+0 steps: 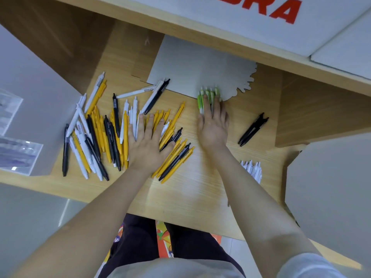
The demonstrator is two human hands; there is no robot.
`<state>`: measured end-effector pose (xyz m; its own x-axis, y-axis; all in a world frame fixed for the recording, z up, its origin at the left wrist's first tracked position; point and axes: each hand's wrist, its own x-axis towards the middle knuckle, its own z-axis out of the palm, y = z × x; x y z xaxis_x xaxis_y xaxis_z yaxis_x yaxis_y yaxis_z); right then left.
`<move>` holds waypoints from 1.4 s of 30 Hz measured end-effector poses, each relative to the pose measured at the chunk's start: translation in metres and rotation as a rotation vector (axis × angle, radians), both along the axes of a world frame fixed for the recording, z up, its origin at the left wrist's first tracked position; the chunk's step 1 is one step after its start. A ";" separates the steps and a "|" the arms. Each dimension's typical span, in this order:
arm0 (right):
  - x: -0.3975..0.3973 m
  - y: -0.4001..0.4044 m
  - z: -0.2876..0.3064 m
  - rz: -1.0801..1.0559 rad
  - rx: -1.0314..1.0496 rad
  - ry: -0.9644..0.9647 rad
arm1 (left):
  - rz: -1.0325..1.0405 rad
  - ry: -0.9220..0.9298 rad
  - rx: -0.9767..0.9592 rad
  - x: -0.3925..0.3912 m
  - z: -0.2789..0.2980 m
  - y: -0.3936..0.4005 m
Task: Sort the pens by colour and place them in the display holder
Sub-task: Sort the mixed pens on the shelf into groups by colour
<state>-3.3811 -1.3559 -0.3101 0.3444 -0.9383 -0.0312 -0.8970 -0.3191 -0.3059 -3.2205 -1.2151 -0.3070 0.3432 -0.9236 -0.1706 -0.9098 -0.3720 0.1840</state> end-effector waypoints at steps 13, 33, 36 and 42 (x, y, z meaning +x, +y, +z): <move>-0.007 0.105 0.054 -0.214 0.196 -0.156 | -0.175 -0.041 -0.049 0.023 0.012 0.030; 0.040 0.149 0.087 -0.556 0.717 -0.780 | -0.043 0.788 -0.015 0.052 0.075 0.055; 0.047 0.153 0.109 -0.448 0.884 -0.950 | 0.270 1.362 0.222 0.048 0.088 0.055; 0.037 0.147 0.078 -0.737 0.638 -0.632 | 0.453 1.508 0.234 0.066 0.072 0.061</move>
<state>-3.3441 -1.2092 -0.2324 -0.1555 -0.7938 -0.5880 -0.4313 0.5901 -0.6825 -3.1542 -1.1539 -0.2346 -0.0366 -0.7023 -0.7109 0.2342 -0.6976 0.6771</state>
